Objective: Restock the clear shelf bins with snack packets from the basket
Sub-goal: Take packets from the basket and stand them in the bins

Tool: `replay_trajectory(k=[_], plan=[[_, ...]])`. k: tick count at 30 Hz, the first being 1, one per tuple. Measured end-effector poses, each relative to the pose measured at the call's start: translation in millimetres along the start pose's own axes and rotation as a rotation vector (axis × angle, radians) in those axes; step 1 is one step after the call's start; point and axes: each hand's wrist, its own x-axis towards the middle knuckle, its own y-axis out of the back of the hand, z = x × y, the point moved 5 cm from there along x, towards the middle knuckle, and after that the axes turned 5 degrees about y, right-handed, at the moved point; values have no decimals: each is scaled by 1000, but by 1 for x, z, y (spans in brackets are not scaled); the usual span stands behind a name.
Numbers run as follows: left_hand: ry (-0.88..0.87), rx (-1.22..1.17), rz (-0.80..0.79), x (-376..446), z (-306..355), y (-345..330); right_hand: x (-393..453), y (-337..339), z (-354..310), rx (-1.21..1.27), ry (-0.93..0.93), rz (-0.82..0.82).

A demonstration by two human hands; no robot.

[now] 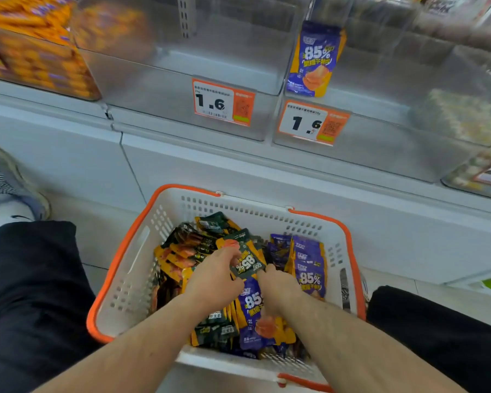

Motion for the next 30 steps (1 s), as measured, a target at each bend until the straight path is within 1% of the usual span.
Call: replay_trajectory(k=[3,5,7,8,9,11,13,16,19,20,23,25,28,30], plan=[[61,-57,-34,1,-6,-3,-3,26,8,18,62,0],[93,-133,-78,0,-6,-6,-10,49,18,79,106,-50],[124,-226,-154,0,-5,-10,-20,75,34,226,127,-90],[135,-261,-200,0,-3,-11,-26,90,43,318,124,-80],[143,-294,-245,0,0,-12,-32,104,52,415,115,-50],[105,-351,-293,1,5,-13,-45,129,68,639,94,36],[36,-429,-288,3,17,-10,-57,147,78,860,95,77],[-62,-575,-222,2,40,5,-70,164,87,1169,110,119],[-158,-606,-149,0,62,22,-69,160,94,1451,121,140],[-190,-598,-136,-1,68,27,-71,159,94,1507,110,153],[-257,-545,-108,-1,78,34,-77,155,95,1568,73,162],[-284,-475,-93,-1,81,35,-79,154,100,1537,79,170],[-260,-414,-44,5,83,43,-91,172,104,1487,114,269],[-230,-453,-14,11,89,53,-102,191,106,1453,149,361]])
